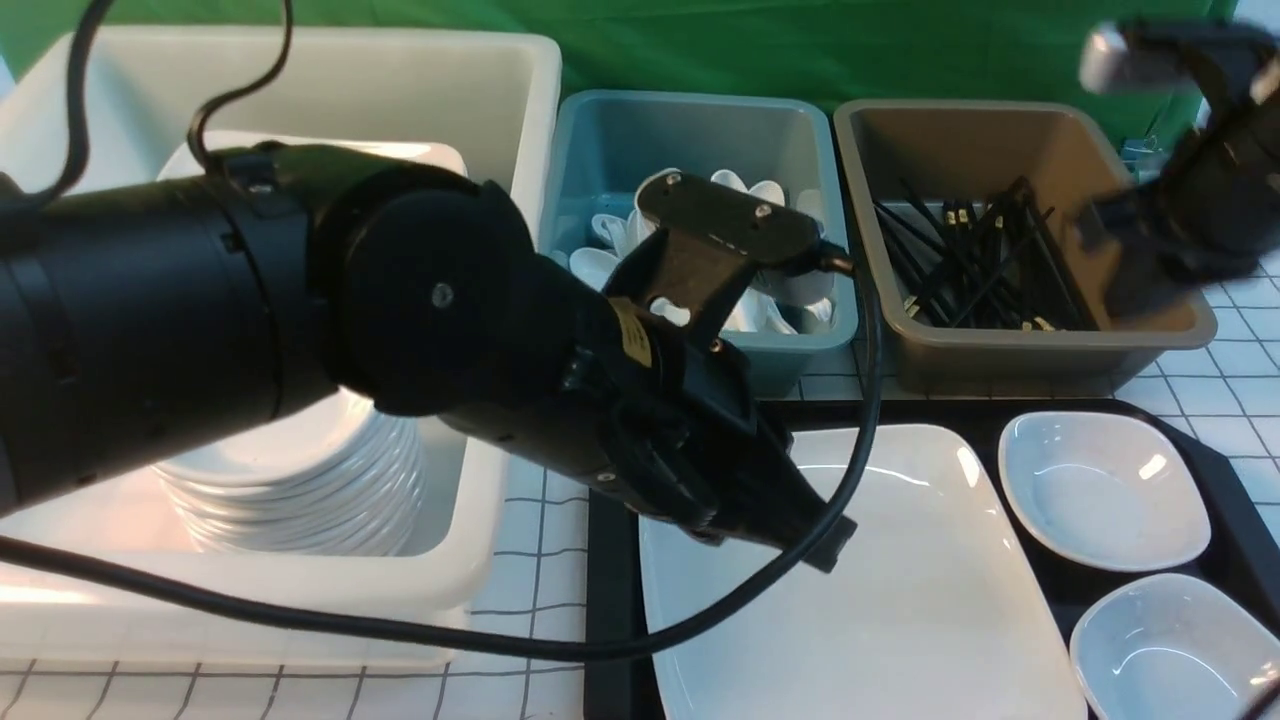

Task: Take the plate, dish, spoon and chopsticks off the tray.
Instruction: Use the right arm to grab a small plate from the dinner plate, then use the right arm to put the small plate into the large storage box on the left, then use the right arm to grab a small plate from the dinner plate, then use the right arm to put the small plate into the large storage box on the left

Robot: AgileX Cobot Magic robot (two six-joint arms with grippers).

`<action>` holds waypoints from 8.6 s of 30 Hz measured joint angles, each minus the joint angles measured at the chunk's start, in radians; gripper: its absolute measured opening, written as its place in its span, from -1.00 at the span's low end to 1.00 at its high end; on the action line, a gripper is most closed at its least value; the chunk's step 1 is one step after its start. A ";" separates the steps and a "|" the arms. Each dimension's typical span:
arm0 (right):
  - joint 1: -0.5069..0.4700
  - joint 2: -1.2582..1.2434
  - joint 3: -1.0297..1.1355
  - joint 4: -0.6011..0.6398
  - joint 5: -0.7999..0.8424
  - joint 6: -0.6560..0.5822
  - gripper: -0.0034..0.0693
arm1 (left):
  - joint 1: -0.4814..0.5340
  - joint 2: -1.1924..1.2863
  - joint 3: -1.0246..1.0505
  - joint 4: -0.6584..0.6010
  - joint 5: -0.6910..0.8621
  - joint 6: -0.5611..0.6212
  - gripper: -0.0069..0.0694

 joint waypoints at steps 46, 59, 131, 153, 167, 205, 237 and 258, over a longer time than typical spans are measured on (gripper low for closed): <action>0.276 -0.218 0.839 -0.267 -0.451 0.101 -0.35 | -0.002 0.031 0.000 -0.257 -0.022 0.458 -0.80; 0.278 -0.474 0.677 -0.252 -0.175 0.103 -0.80 | -0.002 0.031 0.000 -0.248 -0.054 0.399 -0.80; 0.857 0.515 -0.791 0.109 -0.171 -0.022 0.21 | 1.001 -0.614 0.040 0.018 0.284 0.118 -0.80; 0.564 0.170 -0.509 -0.294 0.039 0.076 -0.87 | 0.554 -0.476 0.044 -0.104 0.364 0.100 -0.83; 0.139 -0.060 0.259 -0.281 -0.114 0.072 -0.15 | -0.037 -0.137 0.044 -0.005 -0.023 -0.026 -0.84; 0.200 0.077 0.423 -0.380 -0.459 -0.075 -0.56 | -0.070 -0.018 0.044 0.026 -0.102 -0.014 -0.83; 0.768 0.011 -0.324 0.192 -0.278 -0.242 -0.78 | 0.714 -0.504 -0.046 0.241 0.289 -0.104 -0.83; 0.839 0.447 -0.726 0.115 -0.265 -0.235 -0.75 | 0.909 -0.653 0.049 0.235 0.367 -0.073 -0.83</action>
